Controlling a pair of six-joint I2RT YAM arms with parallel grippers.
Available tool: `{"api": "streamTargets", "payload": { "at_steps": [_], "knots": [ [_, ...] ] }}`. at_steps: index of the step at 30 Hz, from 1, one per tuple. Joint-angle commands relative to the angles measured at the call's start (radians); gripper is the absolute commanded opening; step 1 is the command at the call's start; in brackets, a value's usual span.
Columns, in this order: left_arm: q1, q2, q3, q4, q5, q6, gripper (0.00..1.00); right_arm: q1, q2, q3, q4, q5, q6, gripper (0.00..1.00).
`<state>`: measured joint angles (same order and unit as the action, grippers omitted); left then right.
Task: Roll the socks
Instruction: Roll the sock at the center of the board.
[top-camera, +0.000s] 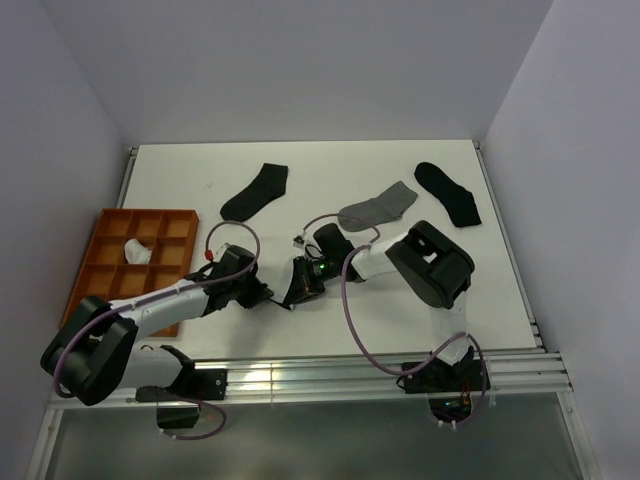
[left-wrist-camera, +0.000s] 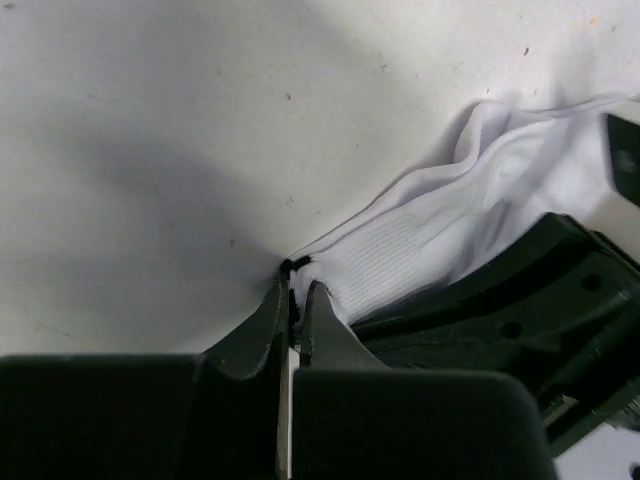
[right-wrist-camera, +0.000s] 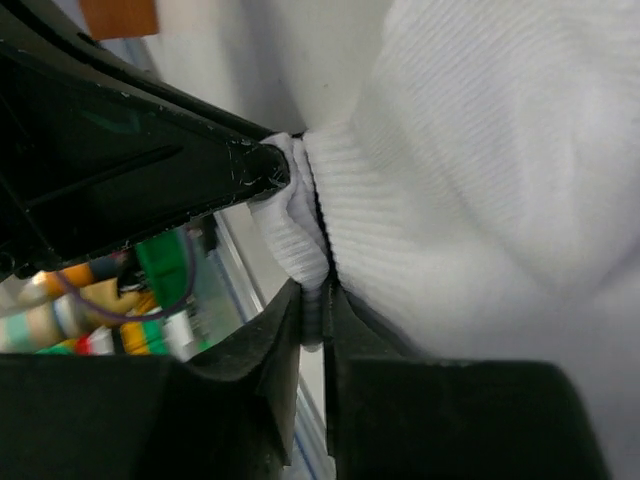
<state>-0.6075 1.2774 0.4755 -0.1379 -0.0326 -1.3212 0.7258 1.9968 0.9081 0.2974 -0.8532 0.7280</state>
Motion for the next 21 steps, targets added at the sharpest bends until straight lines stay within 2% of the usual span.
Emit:
{"api": "streamTargets", "payload": {
  "at_steps": [1,2,6,8,12,16,21],
  "knots": [
    [-0.014,0.045,0.067,-0.156,-0.033,0.063,0.0,0.023,-0.104,-0.023,-0.121,0.195,-0.159,0.19],
    [-0.015,0.051,0.081,-0.192,-0.036,0.077,0.0,0.043,-0.148,-0.02,-0.138,0.266,-0.182,0.27],
    [-0.015,0.099,0.152,-0.258,-0.033,0.123,0.0,0.102,-0.251,-0.029,-0.196,0.477,-0.275,0.39],
    [-0.015,0.138,0.193,-0.278,-0.024,0.154,0.0,0.13,-0.285,-0.041,-0.201,0.561,-0.317,0.4],
    [-0.015,0.189,0.244,-0.327,-0.023,0.183,0.0,0.217,-0.386,-0.087,-0.152,0.845,-0.384,0.42],
    [-0.015,0.23,0.285,-0.35,-0.015,0.201,0.0,0.332,-0.409,-0.106,-0.127,1.069,-0.459,0.43],
    [-0.015,0.26,0.325,-0.396,-0.01,0.224,0.0,0.461,-0.385,-0.087,-0.112,1.238,-0.521,0.44]
  ]
}}
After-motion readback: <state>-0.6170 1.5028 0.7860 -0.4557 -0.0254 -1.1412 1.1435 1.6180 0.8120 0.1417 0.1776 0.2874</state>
